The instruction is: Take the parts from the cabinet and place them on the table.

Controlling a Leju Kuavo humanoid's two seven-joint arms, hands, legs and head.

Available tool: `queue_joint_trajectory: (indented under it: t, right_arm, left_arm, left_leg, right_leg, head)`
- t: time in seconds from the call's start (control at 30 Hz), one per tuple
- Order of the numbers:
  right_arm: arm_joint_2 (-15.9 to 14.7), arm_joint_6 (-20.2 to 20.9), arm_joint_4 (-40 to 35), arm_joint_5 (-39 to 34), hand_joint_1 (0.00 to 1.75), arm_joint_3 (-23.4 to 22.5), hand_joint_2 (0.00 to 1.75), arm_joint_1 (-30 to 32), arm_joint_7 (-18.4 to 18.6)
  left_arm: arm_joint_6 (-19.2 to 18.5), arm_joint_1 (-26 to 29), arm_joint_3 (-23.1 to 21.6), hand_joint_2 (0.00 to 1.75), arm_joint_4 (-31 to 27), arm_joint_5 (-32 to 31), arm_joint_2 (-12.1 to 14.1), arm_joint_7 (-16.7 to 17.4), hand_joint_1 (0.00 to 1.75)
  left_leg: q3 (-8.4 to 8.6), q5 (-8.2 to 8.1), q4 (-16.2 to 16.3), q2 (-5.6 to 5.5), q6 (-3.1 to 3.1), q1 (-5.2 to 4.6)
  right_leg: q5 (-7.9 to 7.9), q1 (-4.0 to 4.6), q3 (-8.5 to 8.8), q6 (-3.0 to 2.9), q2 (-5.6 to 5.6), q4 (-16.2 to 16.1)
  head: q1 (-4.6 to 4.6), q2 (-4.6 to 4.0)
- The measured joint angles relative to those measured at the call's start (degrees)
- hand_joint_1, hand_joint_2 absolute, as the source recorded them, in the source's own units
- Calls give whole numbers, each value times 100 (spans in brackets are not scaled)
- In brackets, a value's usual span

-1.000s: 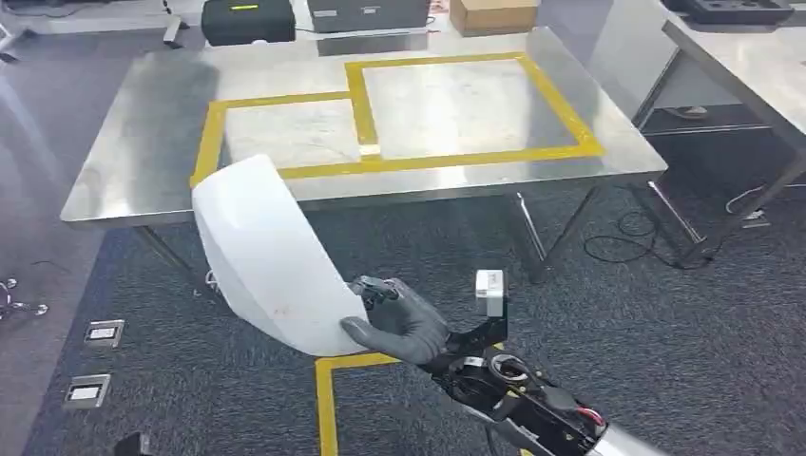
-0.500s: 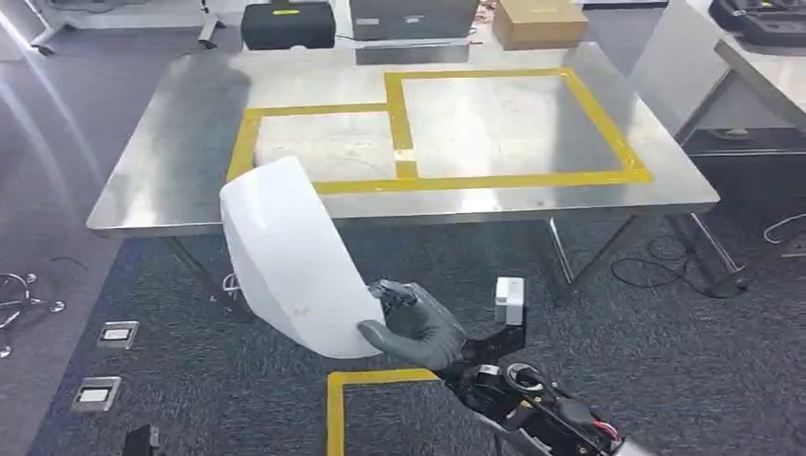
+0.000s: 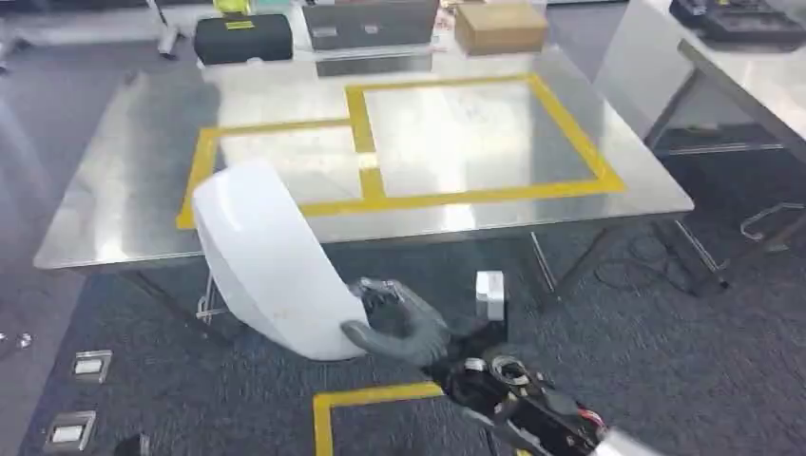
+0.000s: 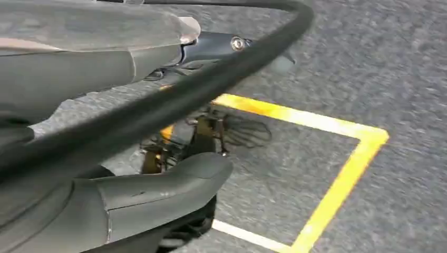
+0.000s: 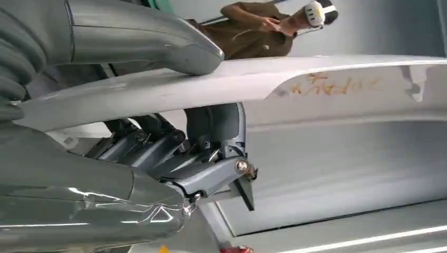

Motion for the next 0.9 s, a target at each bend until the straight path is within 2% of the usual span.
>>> queue_joint_trajectory:
  t: [0.03,0.07,0.1,0.13,0.17,0.2,0.23,0.27,0.3,0.33,0.37,0.4,0.43,0.47,0.5,0.53,0.57,0.6,0.63,0.67,0.7,0.73,0.77,0.8,0.83,0.87,0.9]
  right_arm:
    - [0,0,0,0,175,-2,175,0,4]
    - [0,0,-2,0,175,-4,175,0,2]
    - [0,4,-9,-2,175,-9,175,-13,-5]
    - [0,4,-15,-2,175,-9,175,-10,-5]
    - [0,7,-18,-2,175,-15,175,-21,-11]
    - [0,7,-18,-2,175,-15,175,-26,-11]
    - [-2,7,-15,-2,175,-17,175,-18,-11]
    - [-4,7,-15,-2,175,-17,175,-3,-11]
    - [-4,7,-15,-2,175,-17,175,10,-11]
    - [-4,7,-13,-2,175,-17,175,12,-11]
    - [-4,7,-13,-2,175,-20,175,11,-11]
    - [-4,7,-13,-2,175,-24,175,11,-11]
    - [-6,7,-13,-2,175,-24,175,11,-11]
    - [-13,7,-9,-2,175,-24,175,14,-11]
    - [-31,4,-2,-4,175,-28,175,30,-20]
    - [-33,-2,-5,-2,175,-26,175,42,-18]
    - [-37,-17,-5,-2,175,-35,175,37,-22]
    - [-35,-24,-11,-2,175,-39,175,25,-26]
    - [-33,-26,-48,-2,175,-46,175,31,-37]
    - [-35,-26,-53,0,175,-55,175,30,-48]
    - [-33,-28,-53,2,175,-63,175,26,-46]
    - [-33,-28,-53,9,175,-63,175,31,-44]
    - [-33,-28,-53,13,175,-63,175,41,-44]
    - [-35,-28,-53,11,175,-66,175,48,-44]
    - [-35,-28,-53,11,175,-66,175,51,-44]
    - [-35,-28,-53,11,175,-66,175,53,-44]
    - [-35,-28,-53,13,175,-68,175,59,-44]
  left_arm:
    - [0,-1,-2,175,-2,0,-6,-6,0]
    - [0,7,0,175,0,0,-13,-9,0]
    - [0,0,0,175,0,2,-17,-4,0]
    - [0,6,0,175,0,0,-17,-6,0]
    - [0,6,0,175,0,0,-17,-6,0]
    - [0,1,0,175,0,0,-13,-6,0]
    - [0,0,0,175,0,0,-6,-6,0]
    - [0,1,0,175,0,0,-2,-6,0]
    - [0,7,0,175,0,0,-2,-6,0]
    - [0,15,0,175,0,0,-2,-6,0]
    - [0,15,0,175,0,0,-4,-6,0]
    - [0,13,0,175,0,0,-6,-6,0]
    - [0,7,0,175,0,0,-11,-6,0]
    - [0,33,-2,175,0,0,-37,-6,0]
    - [0,0,-4,175,0,-2,-48,-6,0]
    - [4,-21,-6,175,0,0,-46,-2,0]
    - [6,-14,-7,175,0,-2,-41,-4,0]
    - [7,-15,-7,175,0,-7,-39,0,0]
    - [13,-27,-7,175,0,-11,-35,2,0]
    - [15,-34,-7,175,0,-15,-39,2,0]
    - [13,-44,-7,175,-2,-20,-44,5,0]
    - [13,-59,-7,175,-2,-22,-44,4,0]
    - [13,-53,-7,175,-2,-22,-44,11,0]
    - [15,-42,-7,175,-2,-20,-44,13,0]
    - [20,-34,-9,175,-2,-20,-41,18,0]
    - [22,-30,-9,175,0,-18,-37,18,0]
    - [22,-26,-9,175,0,-20,-26,18,0]
  left_leg:
    - [29,17,3,-22,51,-15]
    - [45,-30,-28,-29,98,12]
    - [135,-27,-21,-41,142,4]
    - [220,-37,-43,-37,187,11]
    - [297,-94,-43,-41,229,7]
    - [347,-140,-43,-41,250,4]
    - [400,-200,-43,-40,257,-3]
    - [464,-262,-43,-43,264,-13]
    - [542,-327,-43,-48,264,-20]
    - [638,-401,-43,-63,264,-30]
    - [757,-482,-43,-81,263,-41]
    - [868,-558,-45,-89,261,-55]
    - [977,-642,-50,-90,256,-74]
    - [1016,-706,-70,-93,251,-65]
    - [1095,-768,-40,-136,211,-96]
    - [1127,-826,-81,-128,169,-93]
    - [1200,-802,-64,-131,148,-91]
    - [1200,-755,-49,-129,106,-99]
    - [1126,-750,99,-123,88,-91]
    - [983,-662,418,-118,63,-82]
    - [690,-692,840,-117,33,-76]
    - [380,-839,1242,-113,8,-68]
    - [110,-1074,1533,-113,-10,-57]
    - [-79,-1255,1655,-113,-24,-42]
    - [-189,-1321,1593,-112,-53,-26]
    - [-205,-1234,1364,-111,-72,-17]
    - [-149,-966,970,-108,-71,-12]
  right_leg:
    - [-80,-7,92,35,-23,-48]
    - [-16,2,216,74,-22,33]
    - [-46,-7,264,94,-26,8]
    - [-77,-31,216,129,-42,126]
    - [-110,-35,41,145,-44,529]
    - [-213,-36,-244,165,-45,1010]
    - [-408,-41,-576,184,-47,1499]
    - [-652,-40,-843,193,-47,1838]
    - [-839,-39,-1033,195,-47,1991]
    - [-909,-37,-1133,183,-47,1927]
    - [-795,-29,-1145,150,-47,1654]
    - [-512,2,-1111,94,-45,1284]
    - [-15,30,-1076,7,-39,837]
    - [666,68,-1084,-85,-42,450]
    - [740,110,-1130,-97,12,383]
    - [715,114,-986,-95,-7,370]
    - [699,100,-982,-116,-14,319]
    - [699,100,-889,-134,-11,281]
    - [704,44,-762,-142,5,189]
    - [687,49,-686,-162,-2,131]
    - [660,42,-636,-190,-4,96]
    - [614,40,-589,-196,-5,83]
    - [555,36,-533,-198,-3,83]
    - [493,33,-470,-197,9,83]
    - [424,30,-387,-189,24,83]
    - [352,24,-297,-174,34,83]
    - [270,13,-188,-150,37,83]
  head:
    - [42,0]
    - [66,0]
    - [75,0]
    - [112,0]
    - [125,0]
    - [173,0]
    - [208,0]
    - [224,0]
    - [250,0]
    - [271,0]
    - [296,0]
    - [333,0]
    - [372,0]
    - [416,0]
    - [370,0]
    - [392,0]
    - [405,0]
    - [411,0]
    - [401,0]
    - [375,0]
    - [335,0]
    - [306,0]
    - [287,0]
    - [261,0]
    - [226,0]
    - [197,0]
    - [171,0]
